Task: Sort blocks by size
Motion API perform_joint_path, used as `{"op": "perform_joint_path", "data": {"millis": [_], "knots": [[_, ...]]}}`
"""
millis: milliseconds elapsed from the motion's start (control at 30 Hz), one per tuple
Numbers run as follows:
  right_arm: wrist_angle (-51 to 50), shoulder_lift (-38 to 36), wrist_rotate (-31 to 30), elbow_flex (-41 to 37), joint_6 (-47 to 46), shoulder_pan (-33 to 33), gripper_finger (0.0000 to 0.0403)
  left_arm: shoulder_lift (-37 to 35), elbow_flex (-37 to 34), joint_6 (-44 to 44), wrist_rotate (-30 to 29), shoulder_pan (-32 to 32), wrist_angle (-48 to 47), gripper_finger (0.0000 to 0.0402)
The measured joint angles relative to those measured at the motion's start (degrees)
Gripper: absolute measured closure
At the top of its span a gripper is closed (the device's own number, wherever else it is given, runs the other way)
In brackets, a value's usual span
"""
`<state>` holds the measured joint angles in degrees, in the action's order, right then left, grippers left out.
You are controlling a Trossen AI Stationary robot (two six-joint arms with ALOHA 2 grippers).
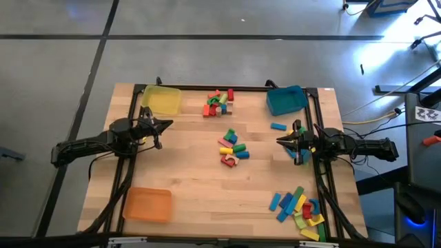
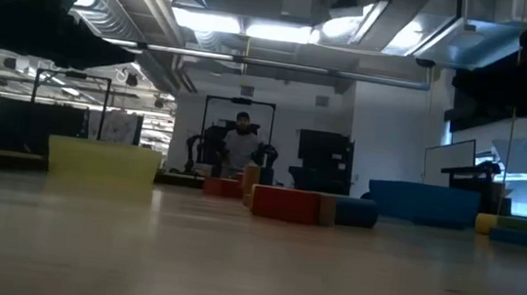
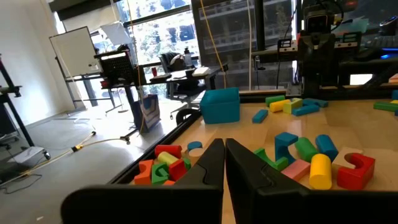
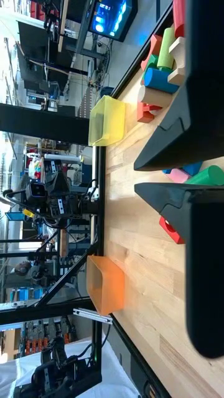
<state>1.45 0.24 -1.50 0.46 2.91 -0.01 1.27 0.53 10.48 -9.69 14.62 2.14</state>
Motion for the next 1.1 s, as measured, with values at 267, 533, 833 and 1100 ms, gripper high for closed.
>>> {"op": "perform_joint_path", "data": {"millis": [267,533,833,1100], "knots": [[0.0,0.01,0.0,-0.01,-0.01,0.0,0.0357,0.0,-0.02,0.0,0.0,0.0,0.0,0.0402],[0.0,0.0,0.0,0.01,0.01,0.01,0.0357,0.01,-0.01,0.0,0.01,0.01,0.01,0.0402],[0.0,-0.01,0.0,0.0,0.01,0.0,0.0357,0.01,0.0,9.5,-0.6,0.17,0.16,0.0402],[0.02,-0.01,-0.02,-0.01,0.01,0.02,0.0357,-0.01,-0.02,18.1,-0.59,0.12,0.08,0.0402]]}}
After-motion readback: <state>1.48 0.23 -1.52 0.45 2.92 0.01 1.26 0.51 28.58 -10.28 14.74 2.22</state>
